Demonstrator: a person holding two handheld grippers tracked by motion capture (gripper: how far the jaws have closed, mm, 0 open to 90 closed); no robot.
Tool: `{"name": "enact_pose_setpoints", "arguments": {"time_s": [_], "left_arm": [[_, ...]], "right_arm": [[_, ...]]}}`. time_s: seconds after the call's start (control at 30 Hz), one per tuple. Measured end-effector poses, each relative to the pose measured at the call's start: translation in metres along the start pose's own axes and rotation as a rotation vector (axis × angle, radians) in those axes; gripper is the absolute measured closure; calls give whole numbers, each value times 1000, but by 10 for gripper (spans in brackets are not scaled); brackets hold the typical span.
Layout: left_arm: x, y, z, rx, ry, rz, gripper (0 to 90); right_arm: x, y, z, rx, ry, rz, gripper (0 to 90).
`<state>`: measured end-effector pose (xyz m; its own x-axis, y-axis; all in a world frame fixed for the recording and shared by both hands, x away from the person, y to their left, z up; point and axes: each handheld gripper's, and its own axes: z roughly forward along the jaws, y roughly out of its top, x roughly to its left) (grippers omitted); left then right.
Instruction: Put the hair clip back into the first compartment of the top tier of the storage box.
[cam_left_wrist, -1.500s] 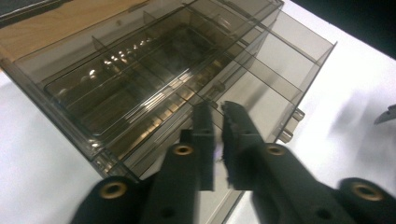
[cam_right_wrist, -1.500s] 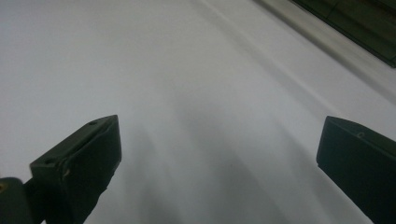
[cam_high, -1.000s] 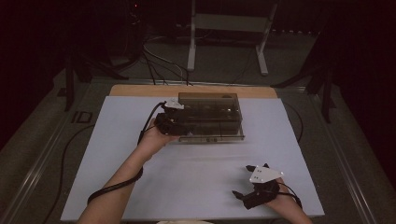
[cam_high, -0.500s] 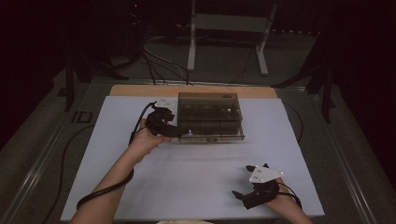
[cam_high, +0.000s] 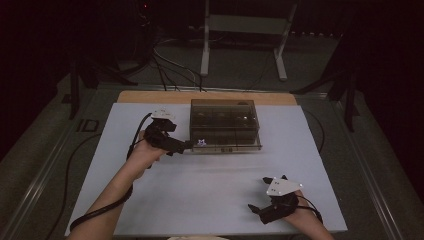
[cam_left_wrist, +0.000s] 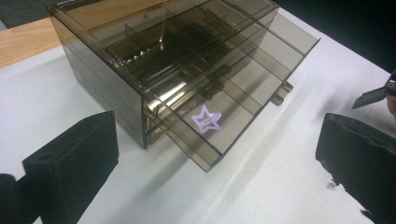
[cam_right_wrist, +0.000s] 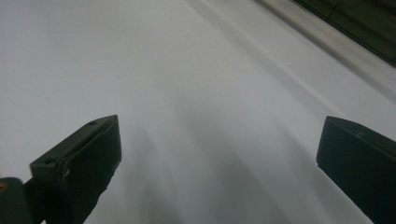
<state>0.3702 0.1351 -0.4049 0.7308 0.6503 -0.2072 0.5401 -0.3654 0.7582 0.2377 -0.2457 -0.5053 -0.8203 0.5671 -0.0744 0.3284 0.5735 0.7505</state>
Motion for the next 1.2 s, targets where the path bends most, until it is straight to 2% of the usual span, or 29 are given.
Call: {"name": "enact_pose_setpoints", "arguments": {"time_s": [0.43,0.63,1.0,1.2], "left_arm": [[1,-23,-15,-17,10,21,1],[1,-35,-22,-17,28,47,1],[6,-64,-32,-31,45,33,1],[8,-83,-34,-22,53,28,1]], "right_arm": [[0,0,0,-2,-1,0,7],[0,0,-1,-4,3,8,7],[0,0,-1,-3,0,5,6],[0,0,-1,-4,-1,7,6]]}}
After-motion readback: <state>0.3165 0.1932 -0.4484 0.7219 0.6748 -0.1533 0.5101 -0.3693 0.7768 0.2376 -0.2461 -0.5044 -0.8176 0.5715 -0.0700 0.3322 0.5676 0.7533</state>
